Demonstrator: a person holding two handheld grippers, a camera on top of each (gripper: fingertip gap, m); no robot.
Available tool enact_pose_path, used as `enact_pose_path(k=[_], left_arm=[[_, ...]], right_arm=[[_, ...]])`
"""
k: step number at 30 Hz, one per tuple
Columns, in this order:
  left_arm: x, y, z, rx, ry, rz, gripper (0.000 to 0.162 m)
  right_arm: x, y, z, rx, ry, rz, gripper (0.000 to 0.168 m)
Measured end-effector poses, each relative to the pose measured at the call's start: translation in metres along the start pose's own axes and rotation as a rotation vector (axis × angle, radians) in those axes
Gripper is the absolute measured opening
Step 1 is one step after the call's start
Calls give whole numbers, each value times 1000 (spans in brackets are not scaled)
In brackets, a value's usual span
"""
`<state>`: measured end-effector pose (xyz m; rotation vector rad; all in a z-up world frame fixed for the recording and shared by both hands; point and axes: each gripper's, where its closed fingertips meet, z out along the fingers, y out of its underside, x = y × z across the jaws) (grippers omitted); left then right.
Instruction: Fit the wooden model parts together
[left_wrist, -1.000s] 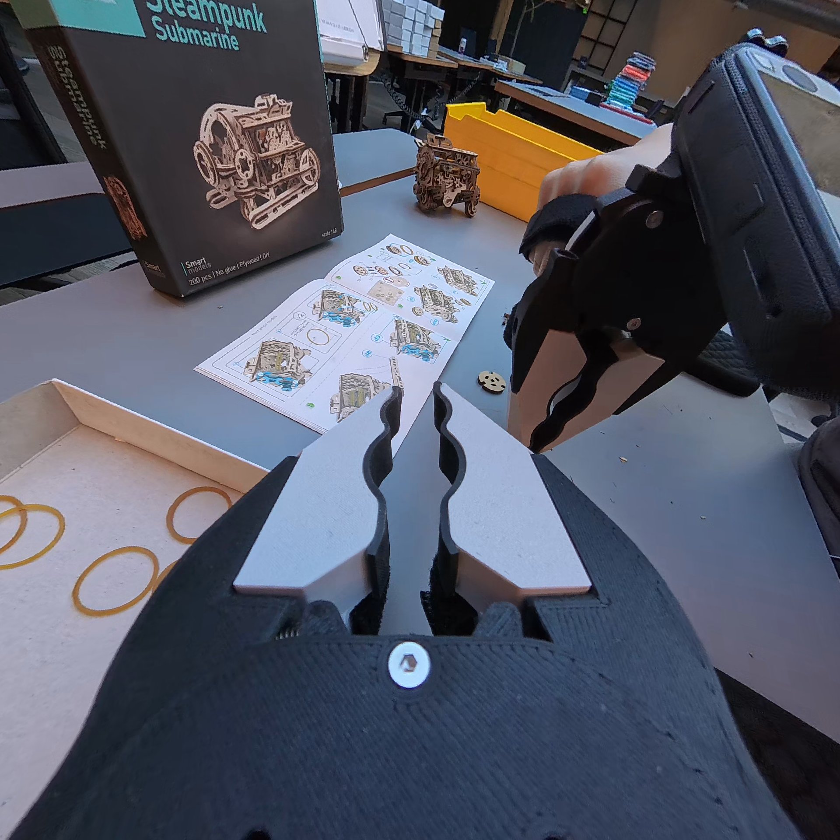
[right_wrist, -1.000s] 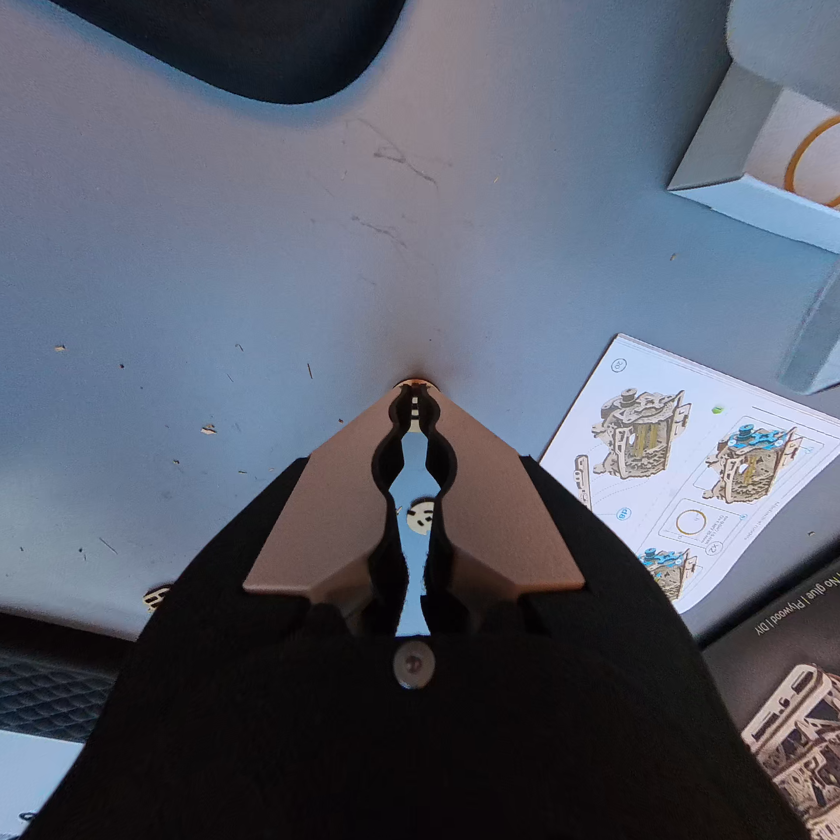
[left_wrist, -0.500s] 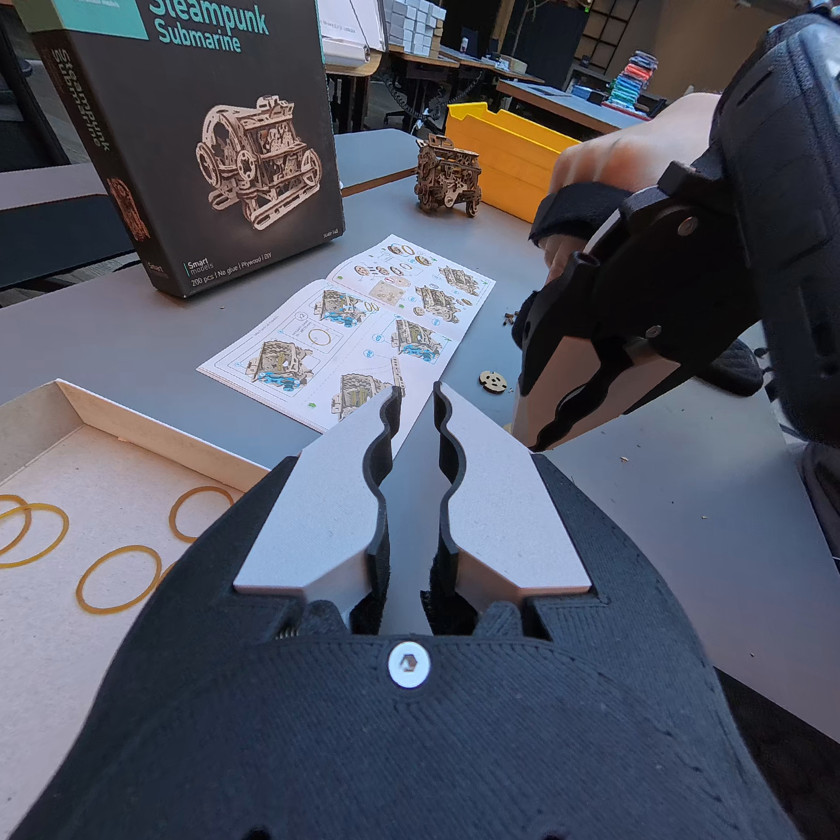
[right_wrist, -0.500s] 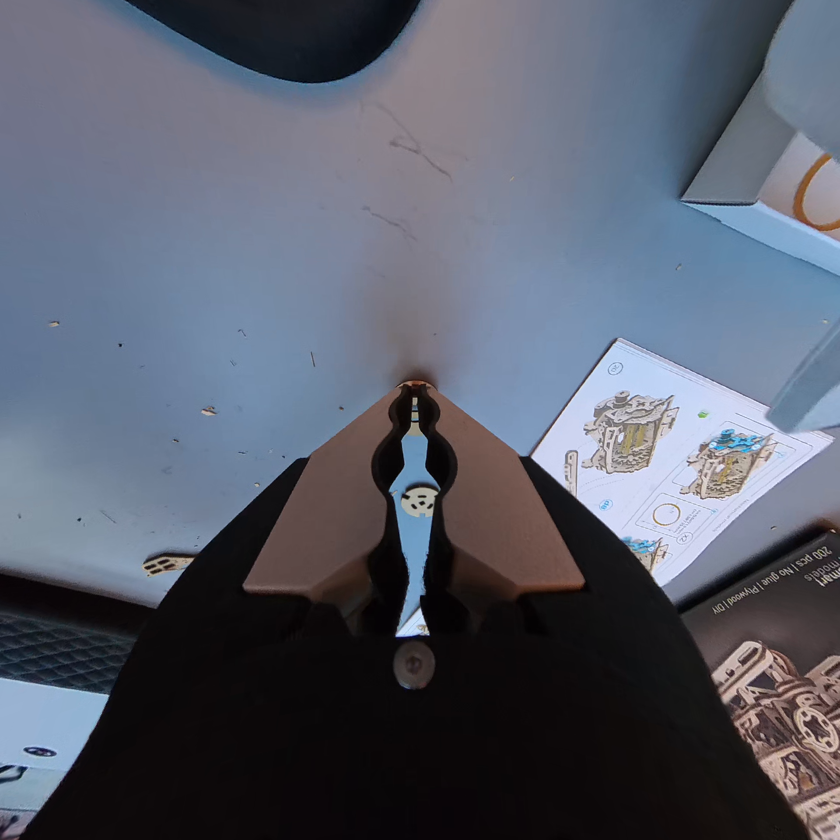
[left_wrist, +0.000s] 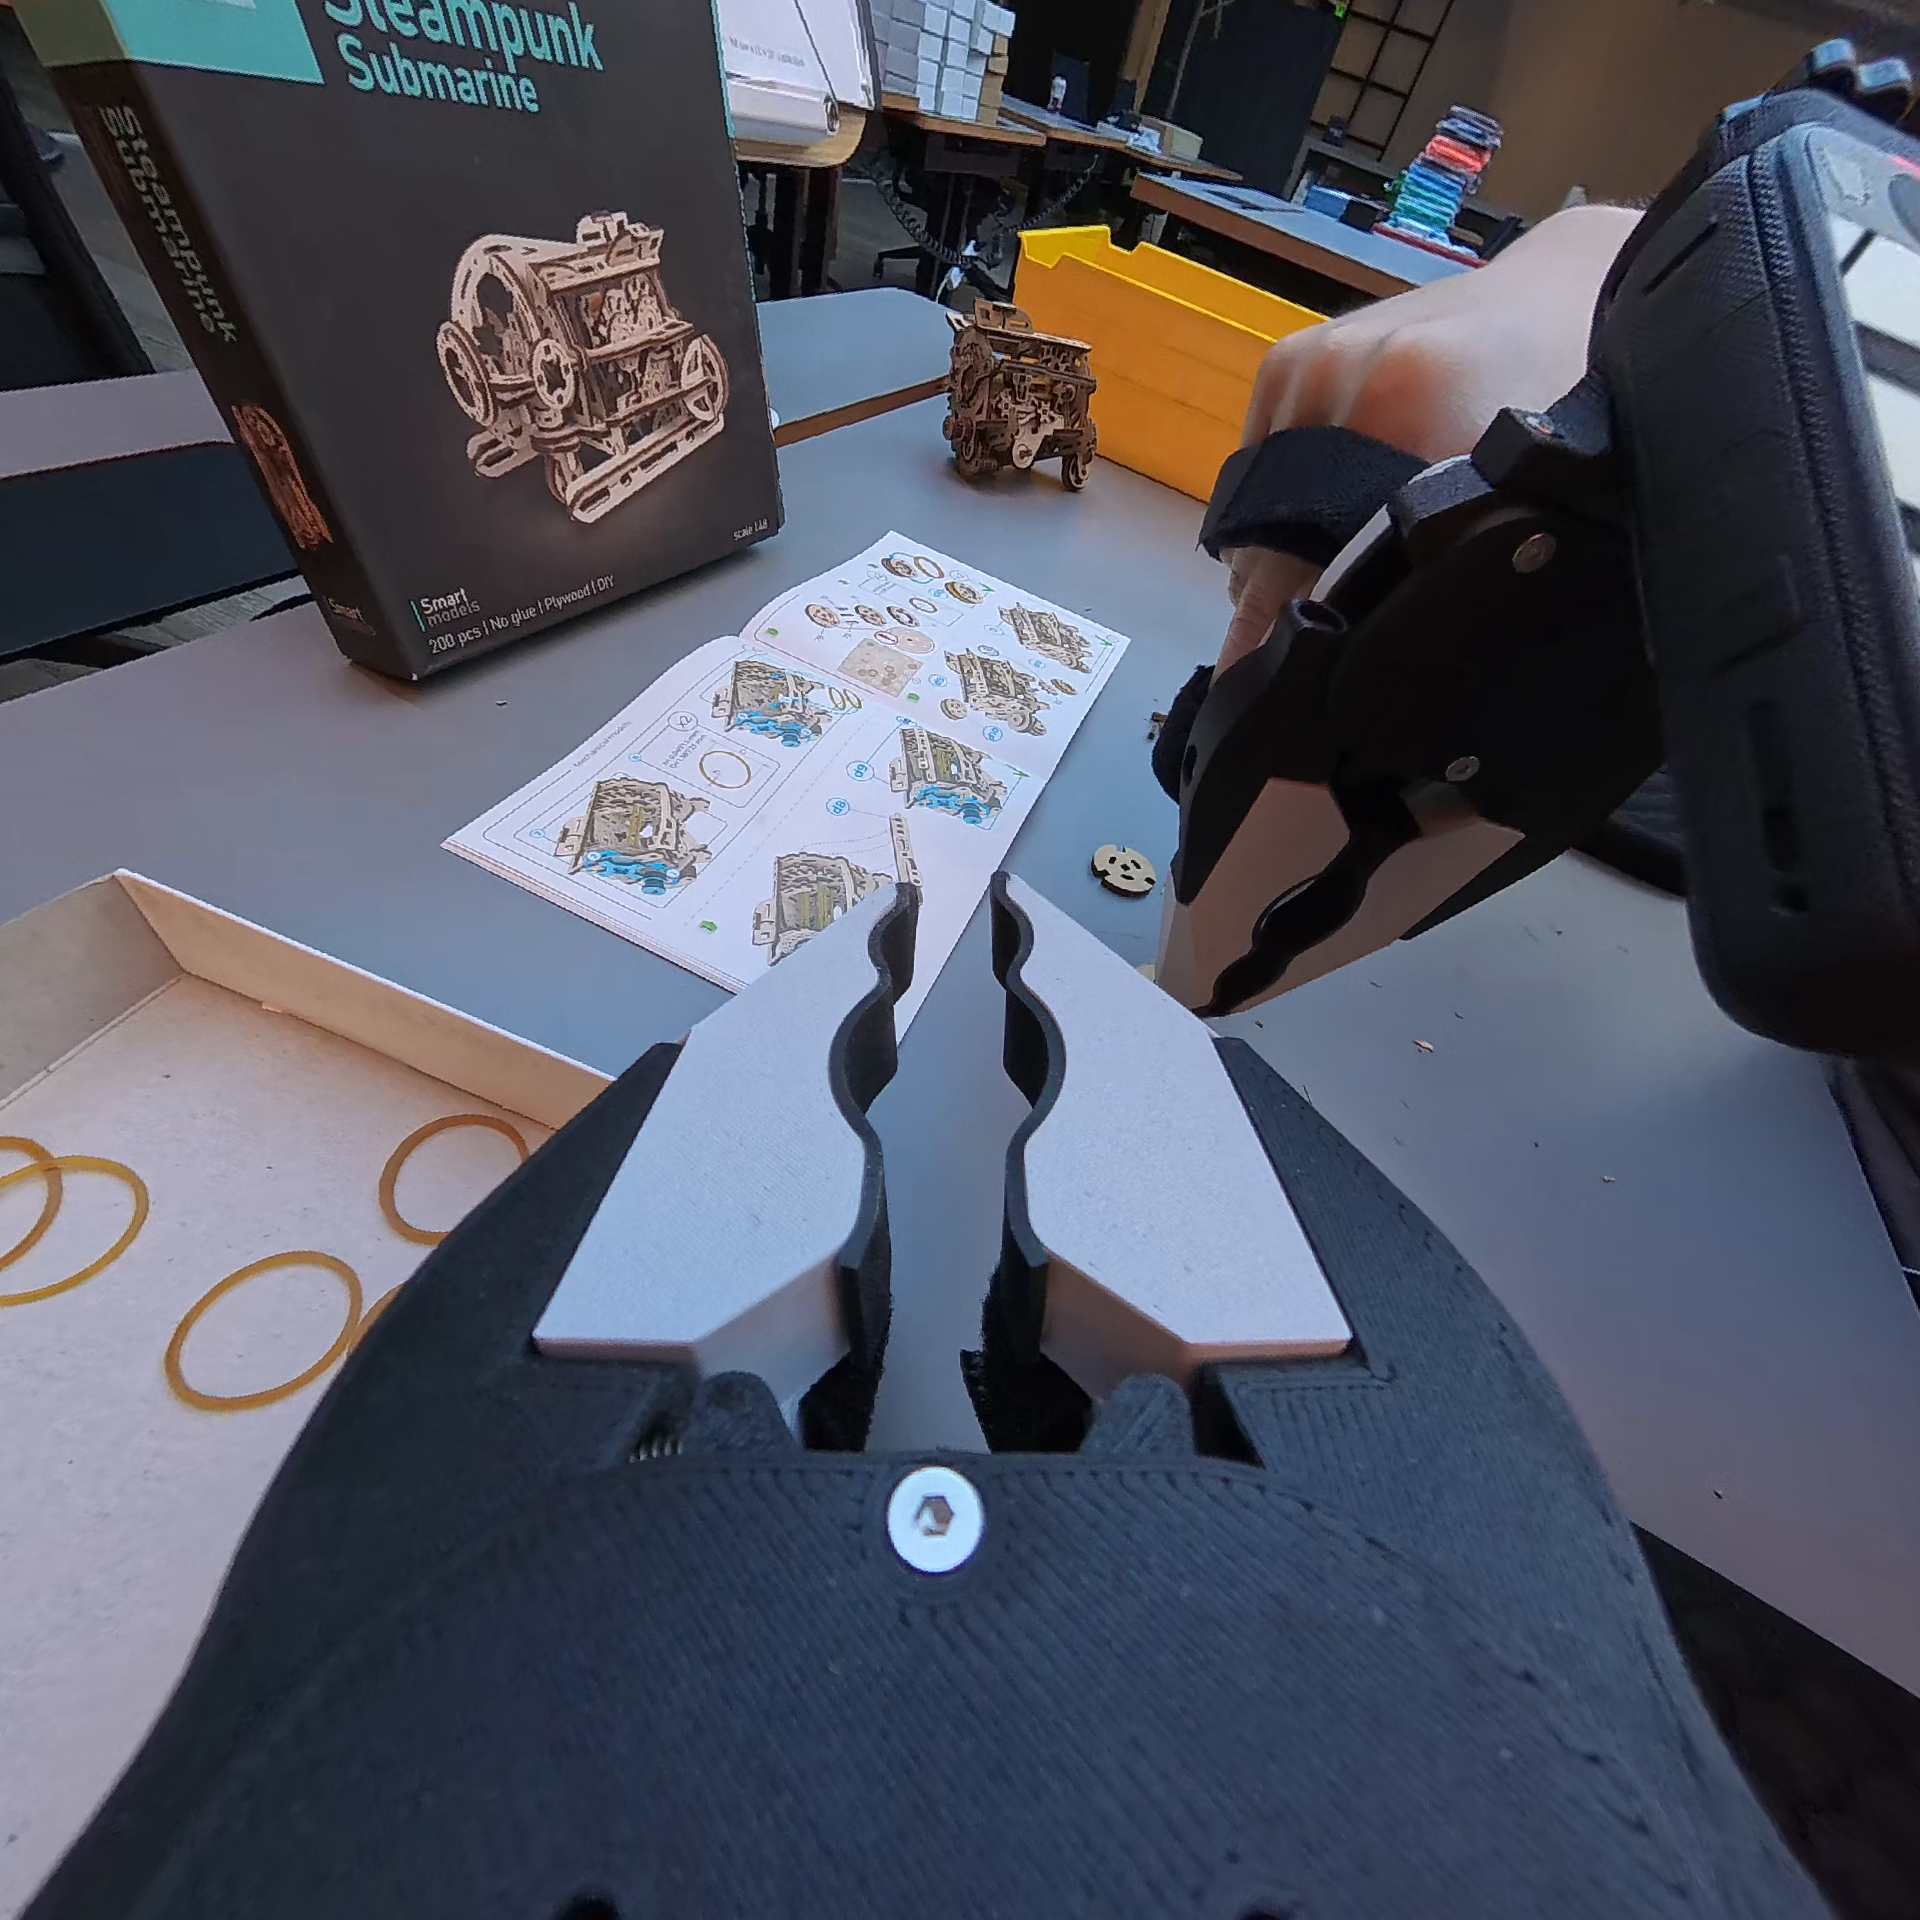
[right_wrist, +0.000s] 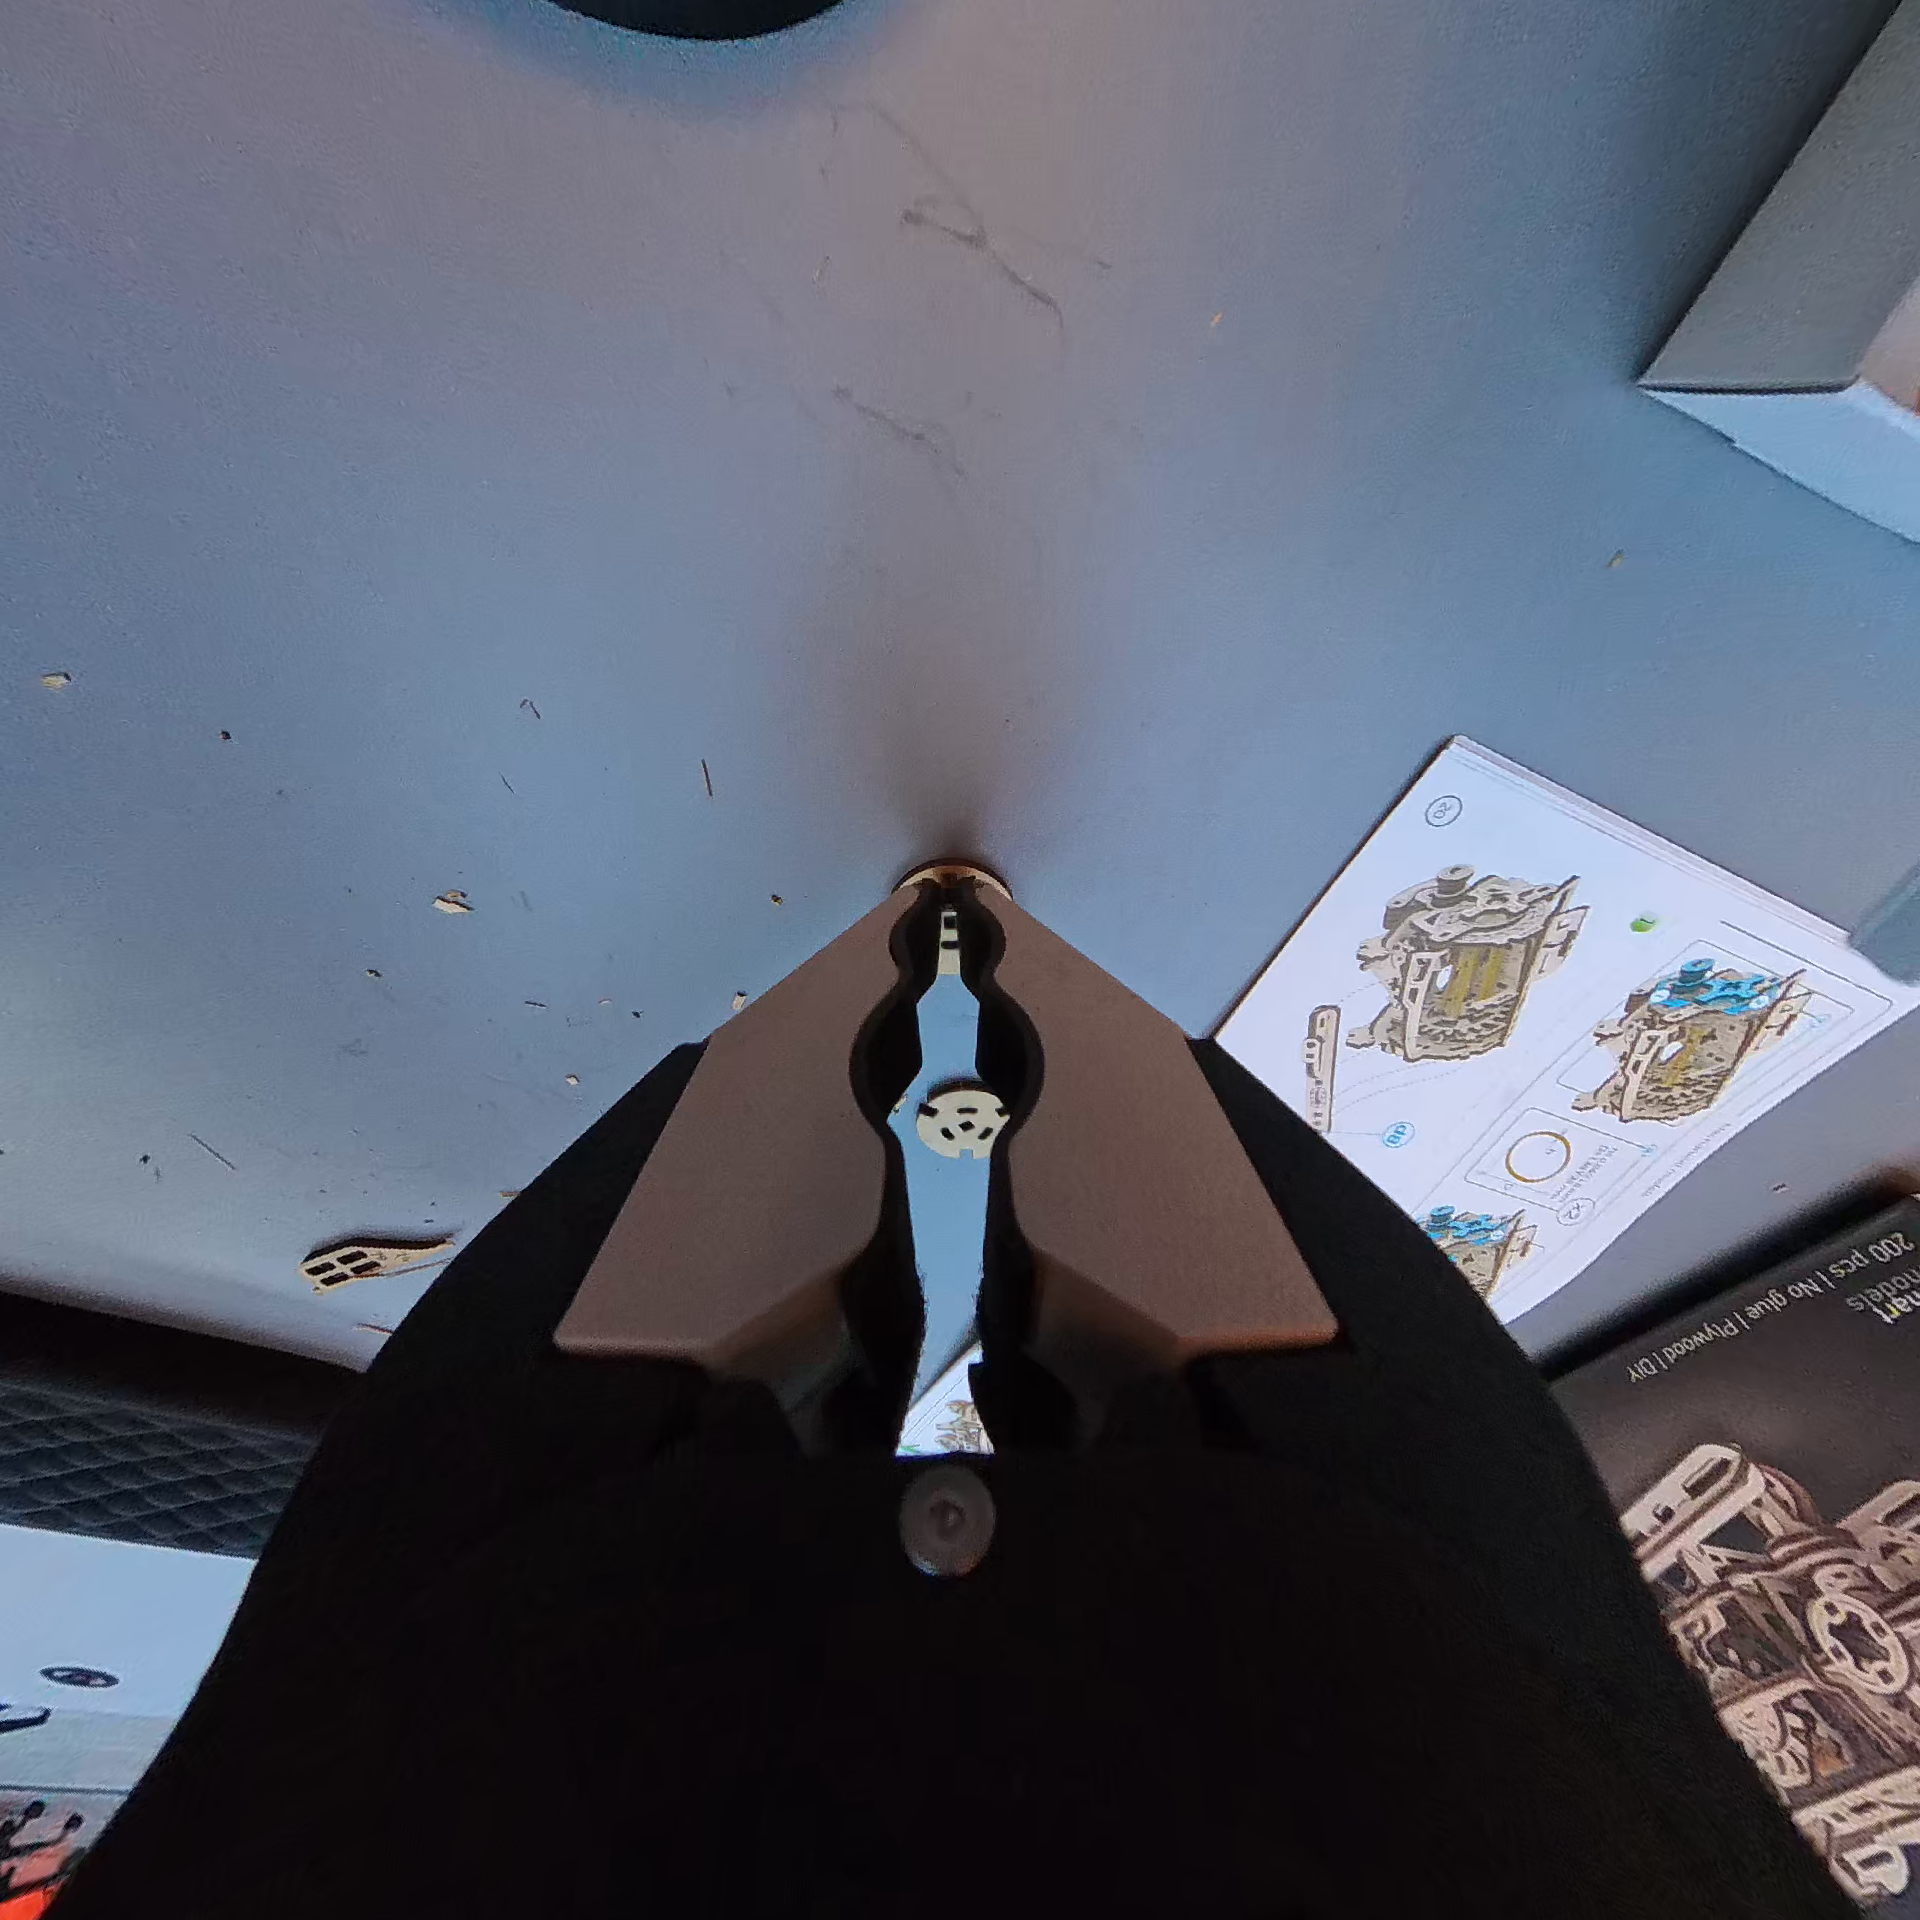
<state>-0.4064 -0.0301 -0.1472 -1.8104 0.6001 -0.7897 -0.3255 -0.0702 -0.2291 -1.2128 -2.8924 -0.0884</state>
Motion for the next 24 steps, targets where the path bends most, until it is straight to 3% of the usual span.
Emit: enact_pose_path(k=[12,16,20,24], left_arm=[[0,0,0,0,1,-2,13],[0,-1,-1,5,1,-2,13],[1,-2,-1,6,1,0,13],[2,-3,-1,10,5,1,13]], right_arm=[[0,0,1,-50,36,-38,2],[0,5,0,-32,33,-19,11],[-2,2,-12,171,24,39,17],[8,2,-25,539,70,151,12]])
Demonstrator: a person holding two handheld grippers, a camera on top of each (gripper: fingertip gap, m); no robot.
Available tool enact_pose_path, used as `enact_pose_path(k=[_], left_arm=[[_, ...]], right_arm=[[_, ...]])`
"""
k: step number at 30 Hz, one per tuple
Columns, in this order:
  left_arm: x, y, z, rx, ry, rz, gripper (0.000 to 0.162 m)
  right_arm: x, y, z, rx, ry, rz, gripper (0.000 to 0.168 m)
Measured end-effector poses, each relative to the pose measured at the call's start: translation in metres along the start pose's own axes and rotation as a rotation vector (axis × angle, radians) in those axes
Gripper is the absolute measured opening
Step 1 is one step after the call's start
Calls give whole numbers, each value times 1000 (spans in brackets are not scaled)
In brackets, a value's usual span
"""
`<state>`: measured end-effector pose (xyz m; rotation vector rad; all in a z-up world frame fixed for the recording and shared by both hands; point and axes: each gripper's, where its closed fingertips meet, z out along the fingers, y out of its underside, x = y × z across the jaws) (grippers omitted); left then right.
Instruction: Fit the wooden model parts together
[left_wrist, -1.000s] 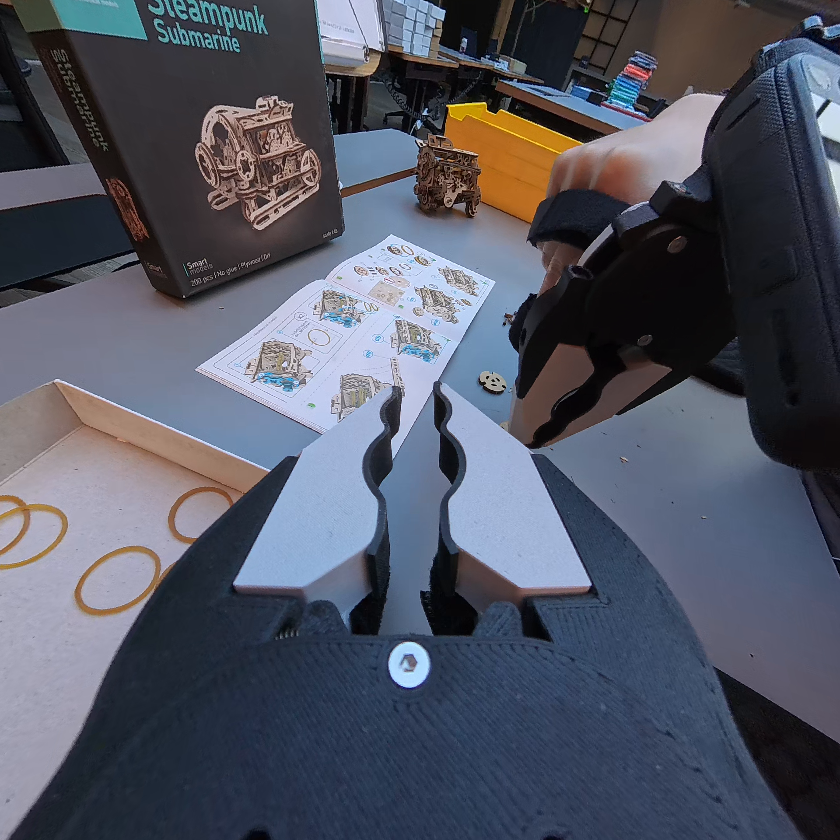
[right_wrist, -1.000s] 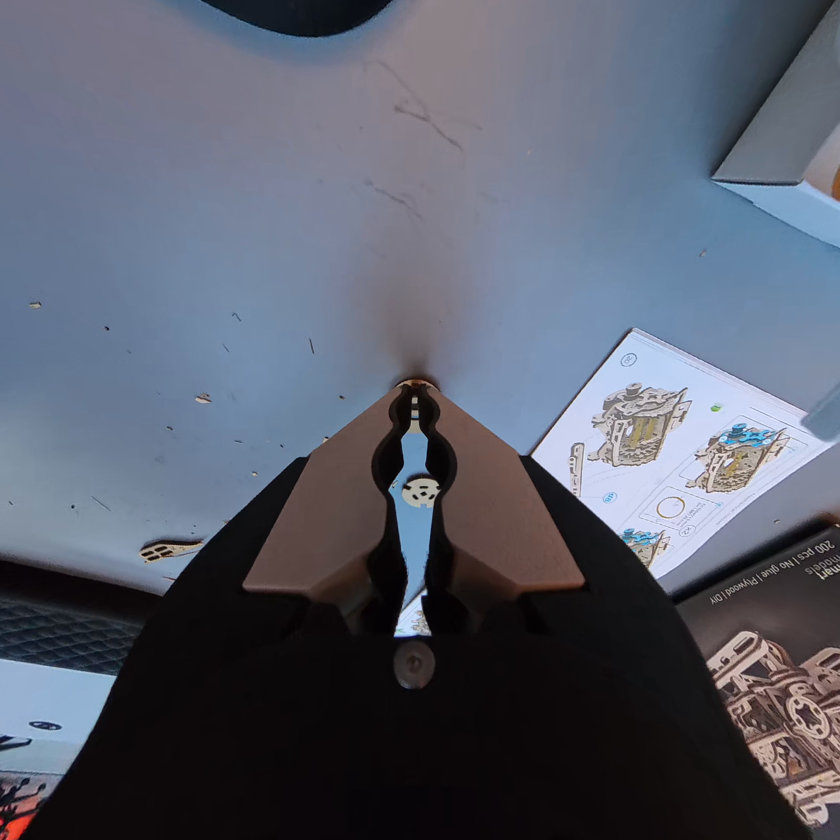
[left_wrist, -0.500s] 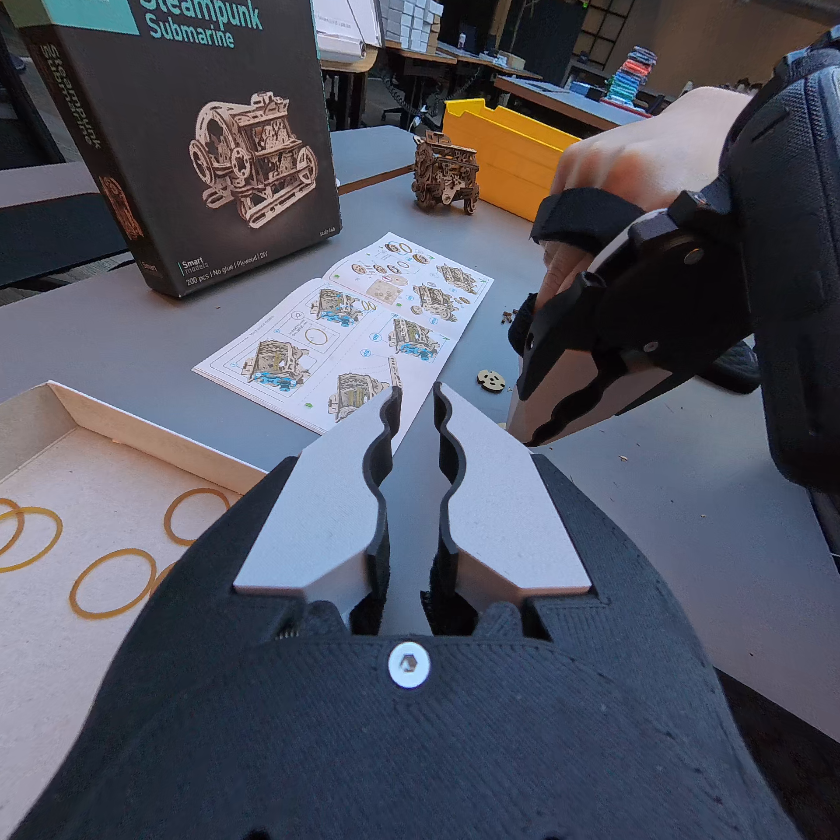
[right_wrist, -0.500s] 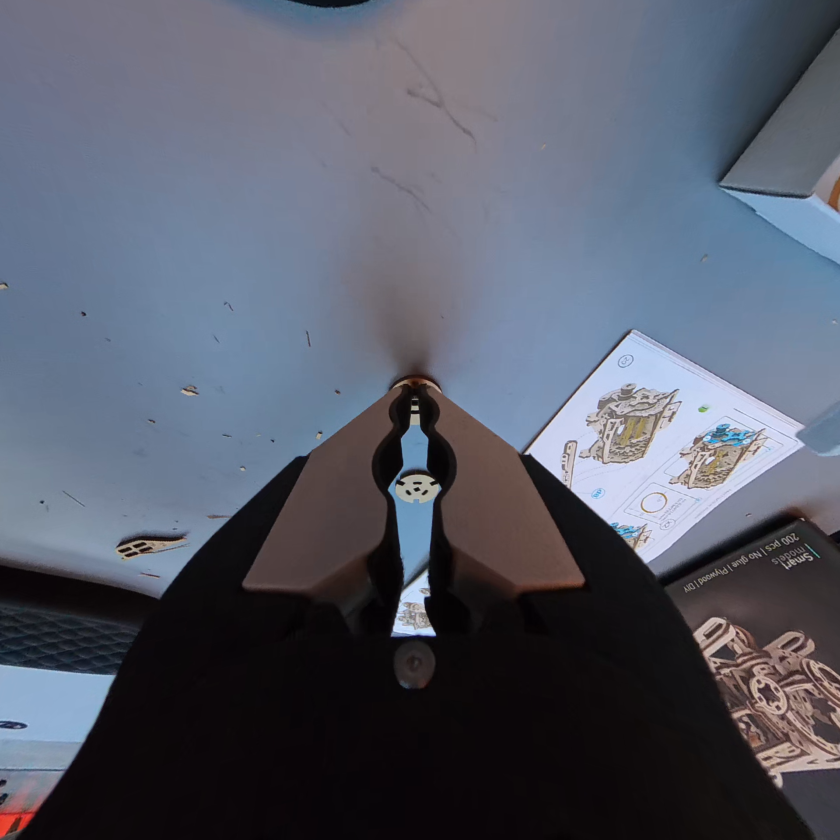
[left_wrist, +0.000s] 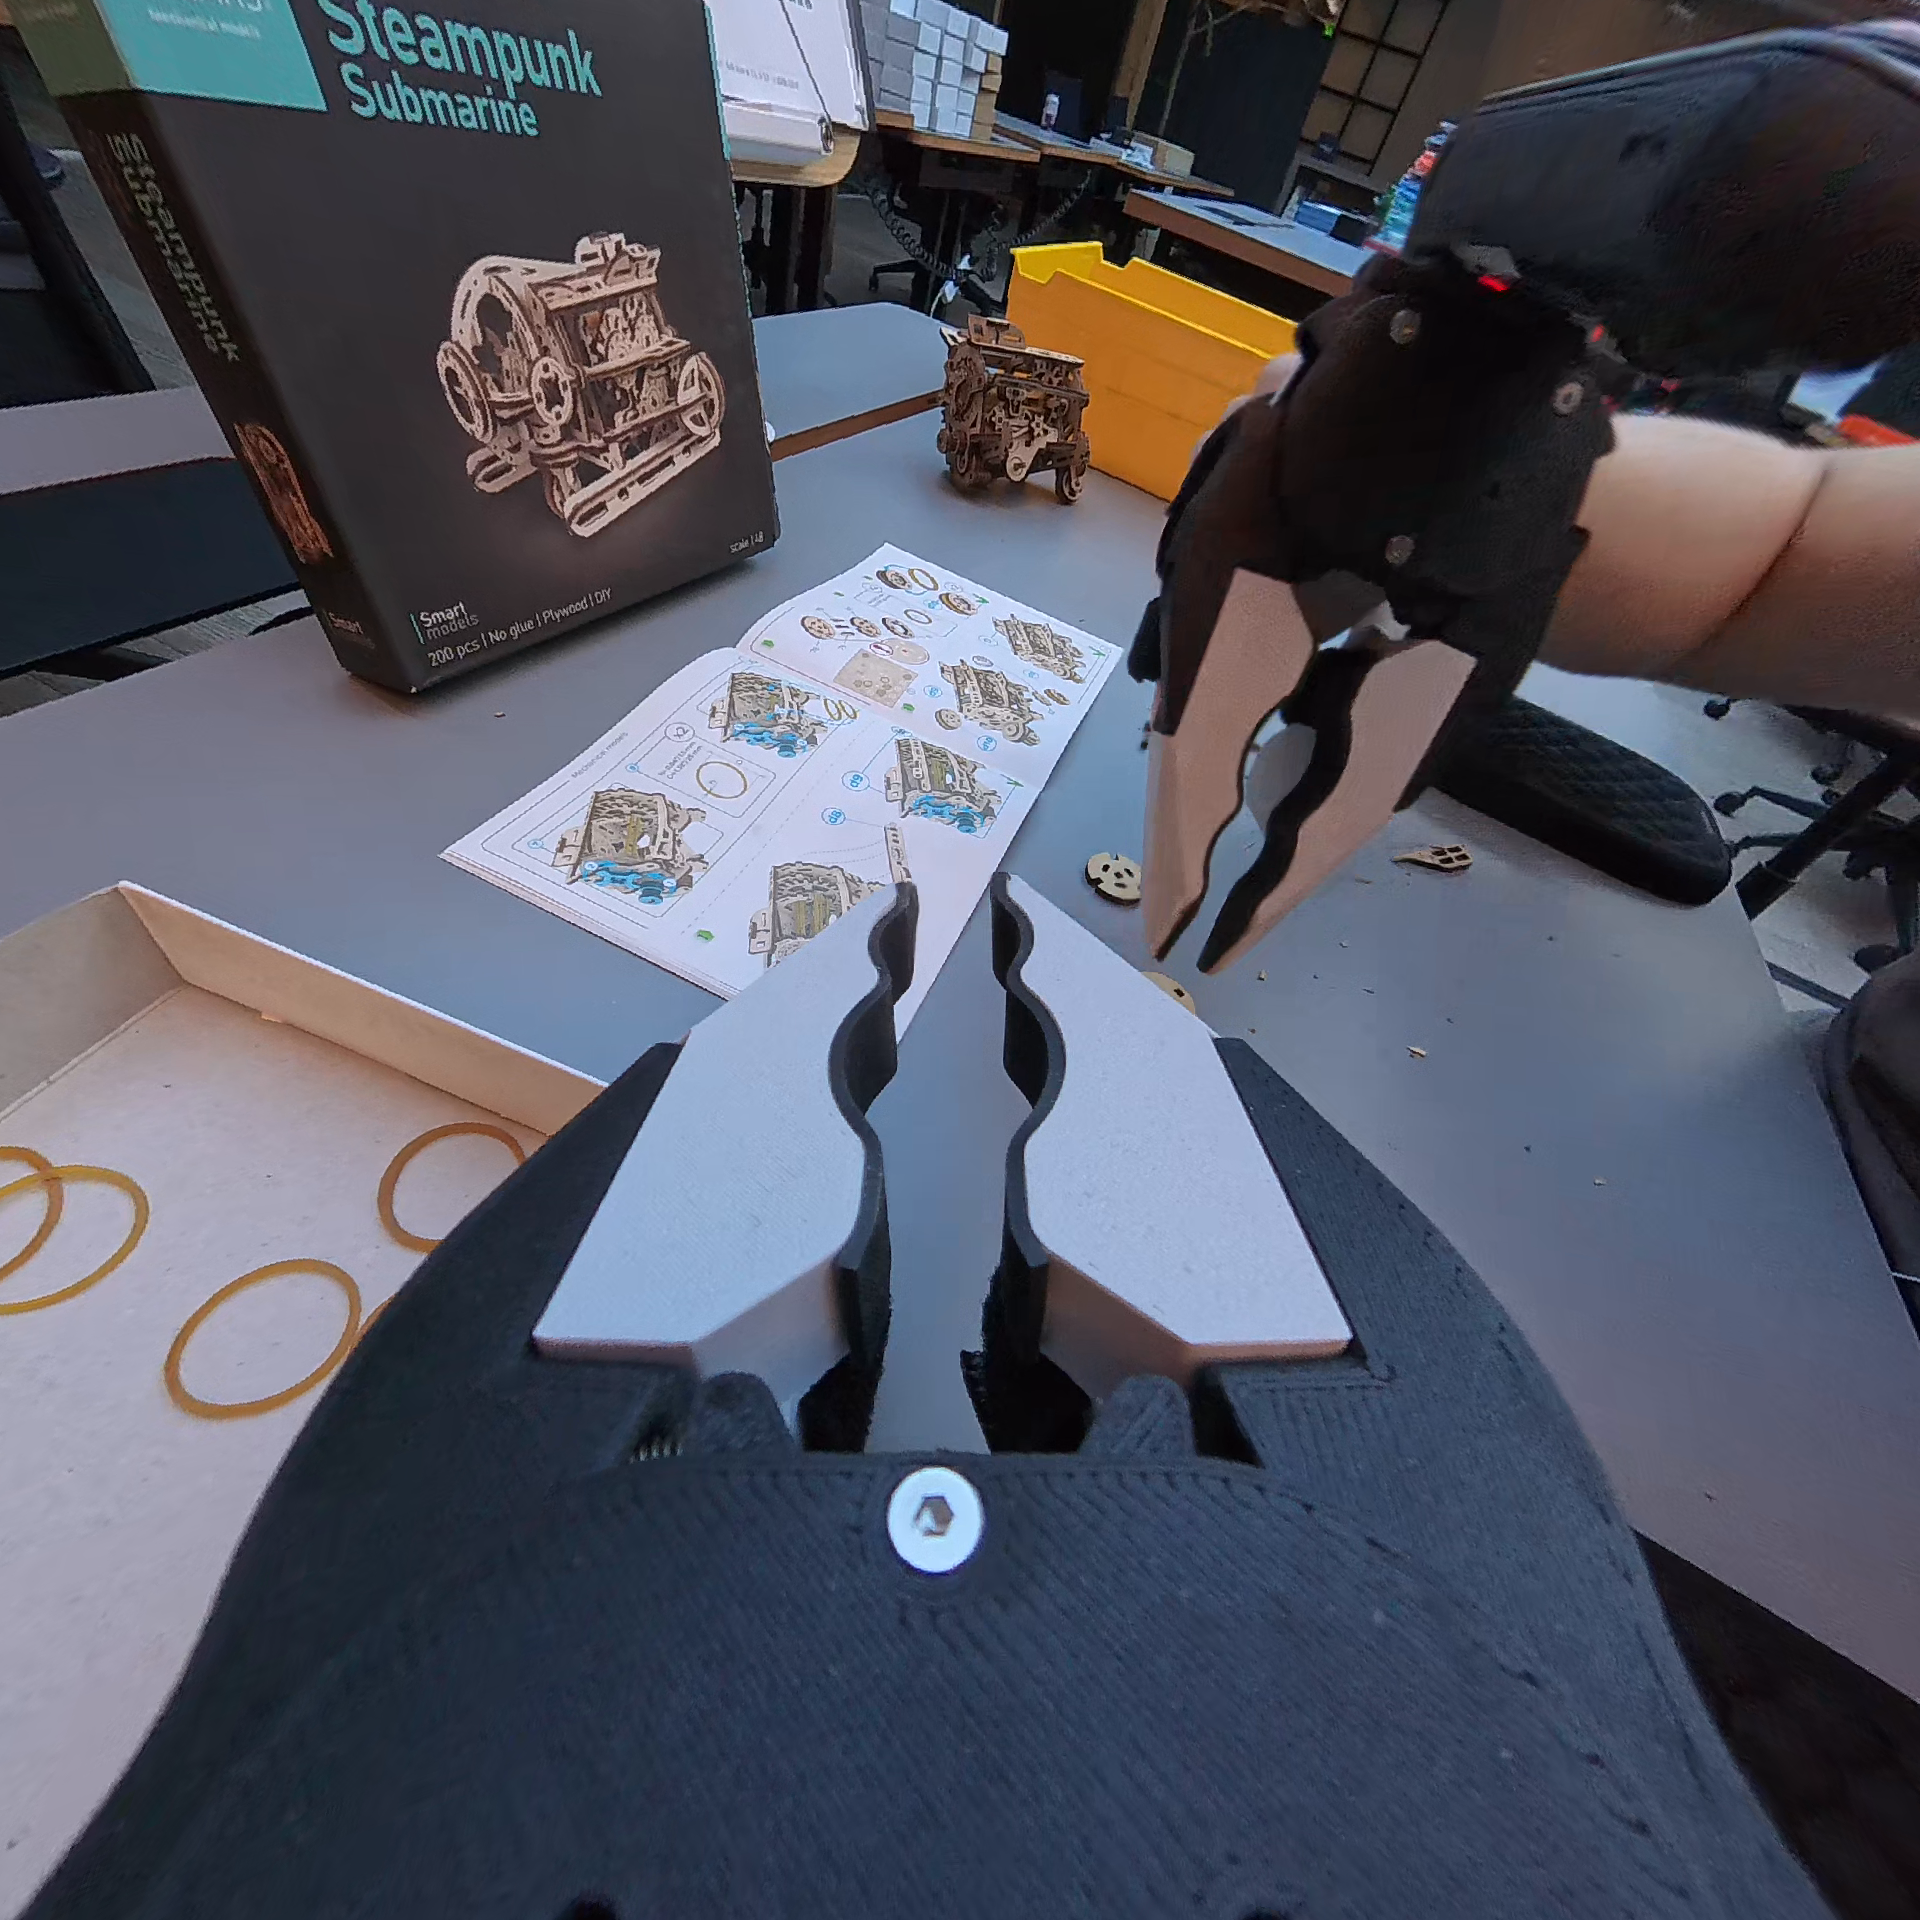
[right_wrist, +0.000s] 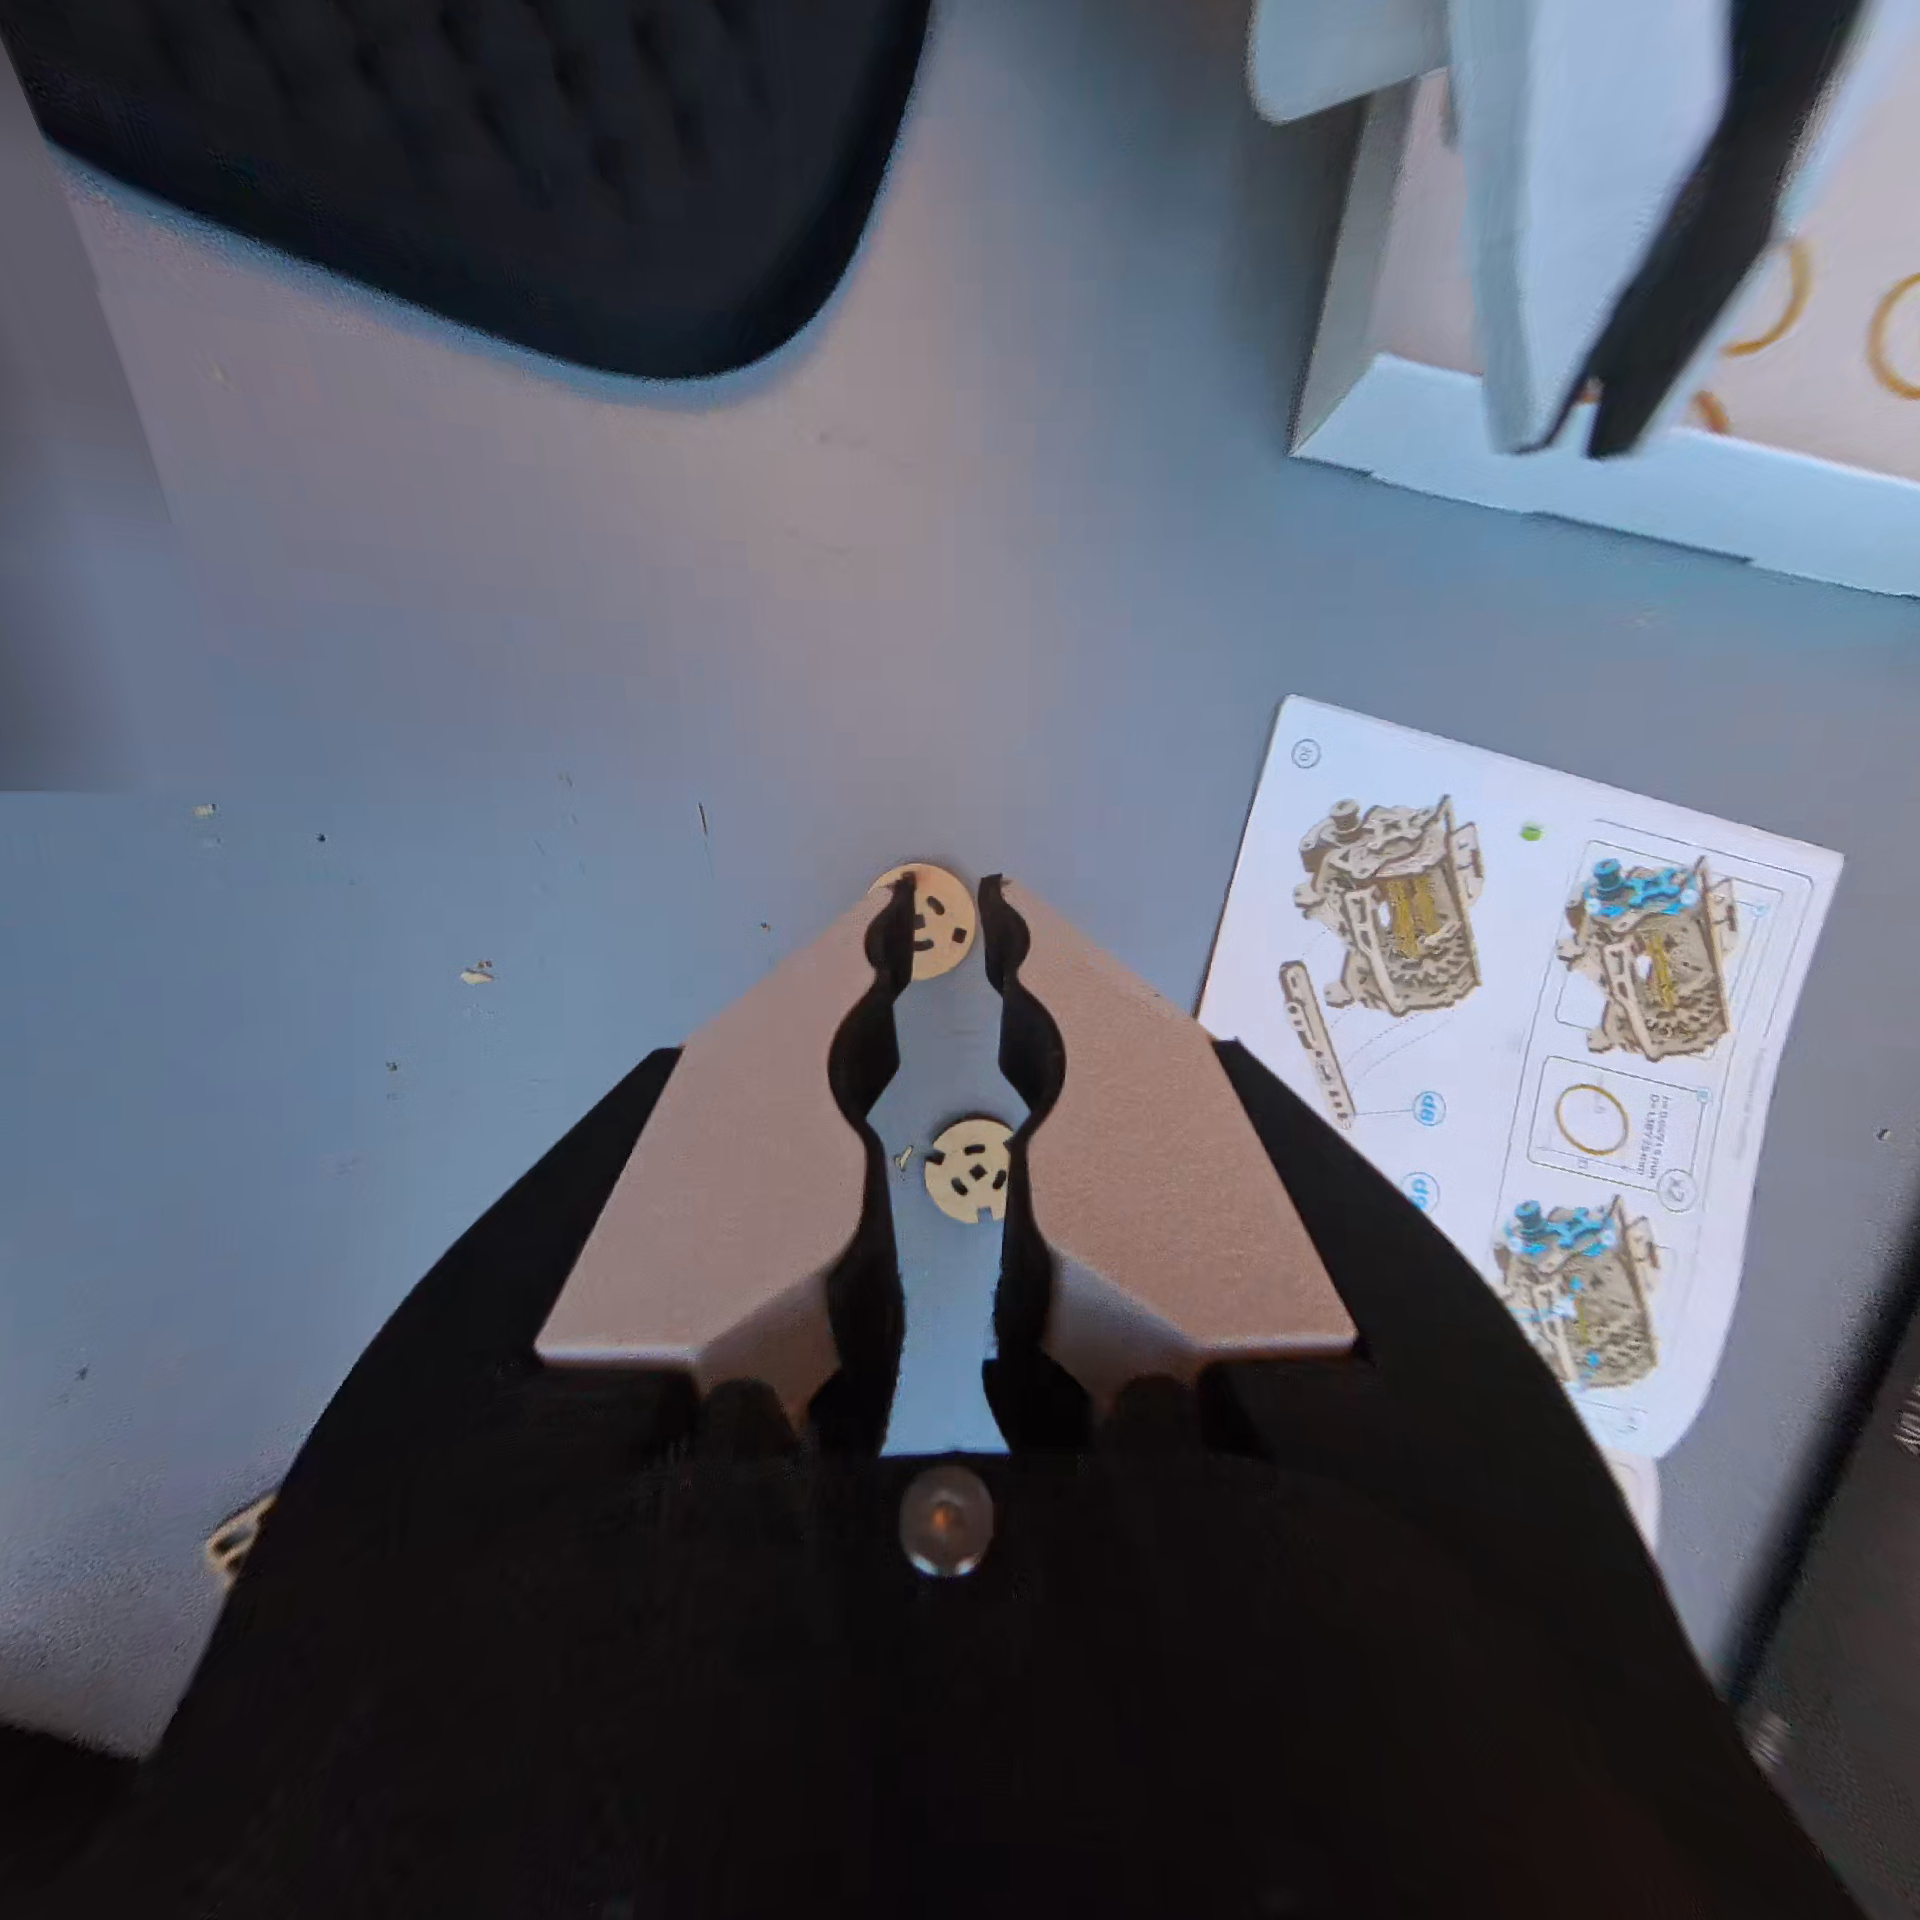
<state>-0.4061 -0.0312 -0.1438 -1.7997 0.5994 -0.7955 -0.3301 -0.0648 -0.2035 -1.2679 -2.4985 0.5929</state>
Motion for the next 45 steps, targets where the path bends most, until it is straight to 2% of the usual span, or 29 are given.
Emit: enact_pose_path(k=[3,7,10,12,18,29,45], left_arm=[[1,4,3,-12,15,-10,13],[20,22,16,-116,104,6,12],[47,35,28,-220,174,128,11],[62,43,35,-274,198,216,9],[63,65,48,-385,150,365,8],[61,83,57,-445,162,340,19],[57,86,61,-465,130,369,10]], right_arm=[[4,-2,-9,246,37,59,12],[1,0,-20,416,90,57,2],[-3,11,-17,327,120,-13,1],[-7,7,-14,342,80,-12,1],[-10,6,0,288,35,-26,1],[-6,2,5,273,13,-81,9],[-6,5,14,251,-10,-80,5]])
